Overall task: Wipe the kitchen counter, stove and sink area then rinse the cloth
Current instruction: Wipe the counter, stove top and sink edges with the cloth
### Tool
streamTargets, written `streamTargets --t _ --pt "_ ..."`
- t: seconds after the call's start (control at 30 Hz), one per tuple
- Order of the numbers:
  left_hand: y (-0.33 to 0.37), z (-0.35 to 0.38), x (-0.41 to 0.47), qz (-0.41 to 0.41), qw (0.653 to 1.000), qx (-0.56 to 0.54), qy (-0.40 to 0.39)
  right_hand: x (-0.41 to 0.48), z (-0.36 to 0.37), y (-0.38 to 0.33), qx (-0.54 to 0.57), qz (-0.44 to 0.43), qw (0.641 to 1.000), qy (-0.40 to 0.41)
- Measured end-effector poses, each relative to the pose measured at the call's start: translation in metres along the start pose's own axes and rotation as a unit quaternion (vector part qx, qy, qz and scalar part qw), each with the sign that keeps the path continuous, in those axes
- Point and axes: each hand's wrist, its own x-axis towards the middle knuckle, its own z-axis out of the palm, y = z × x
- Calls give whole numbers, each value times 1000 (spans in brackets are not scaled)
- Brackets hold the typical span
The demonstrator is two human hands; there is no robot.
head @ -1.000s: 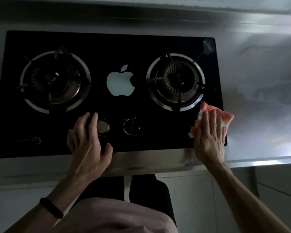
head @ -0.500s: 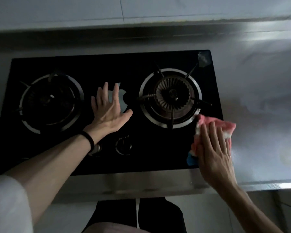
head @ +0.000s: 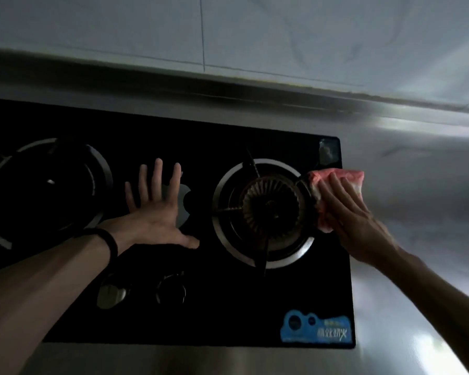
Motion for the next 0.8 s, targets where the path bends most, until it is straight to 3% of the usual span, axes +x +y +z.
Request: streamTargets --t 0.17,0.3,0.4,0.53,0.8 --pt "4 -5 -7 -4 1000 -5 -27 72 -33 16 -8 -31 999 -38" --pt "4 -7 -9 6 999 -12 -31 119 -50 11 -28 -154 983 -97" --pt "4 -8 -9 6 999 -17 -33 151 -60 4 -92 -224 962 -127" --pt "4 -8 -7 -1 999 -25 -31 185 -75 -3 -165 -234 942 -174" --pt "3 -4 -4 7 1000 -17 -9 254 -54 -87 -130 -326 917 -190"
